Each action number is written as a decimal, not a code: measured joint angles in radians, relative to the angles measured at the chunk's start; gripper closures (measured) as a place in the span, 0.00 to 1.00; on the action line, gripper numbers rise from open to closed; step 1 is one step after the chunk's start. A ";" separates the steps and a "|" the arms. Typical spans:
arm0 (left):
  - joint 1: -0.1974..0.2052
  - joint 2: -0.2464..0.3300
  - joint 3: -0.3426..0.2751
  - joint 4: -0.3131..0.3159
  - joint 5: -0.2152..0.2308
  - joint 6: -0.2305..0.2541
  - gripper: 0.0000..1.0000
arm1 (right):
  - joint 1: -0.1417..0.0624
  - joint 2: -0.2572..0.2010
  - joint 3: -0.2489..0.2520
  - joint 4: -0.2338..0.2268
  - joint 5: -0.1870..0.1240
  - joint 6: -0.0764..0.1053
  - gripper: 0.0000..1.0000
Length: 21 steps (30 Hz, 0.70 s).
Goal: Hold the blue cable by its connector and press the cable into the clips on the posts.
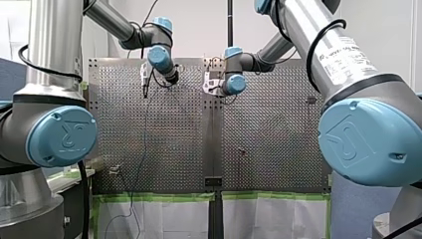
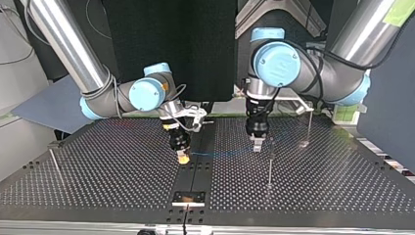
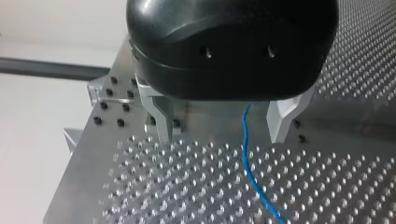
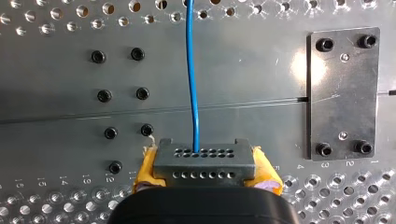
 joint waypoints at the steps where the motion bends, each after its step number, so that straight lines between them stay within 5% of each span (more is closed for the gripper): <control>1: 0.001 -0.003 0.000 0.007 -0.003 0.001 0.00 | 0.000 0.000 0.000 0.000 0.000 0.000 1.00; 21: -0.009 -0.085 0.091 0.041 -0.065 0.040 0.00 | 0.000 0.000 0.000 -0.001 0.000 -0.004 1.00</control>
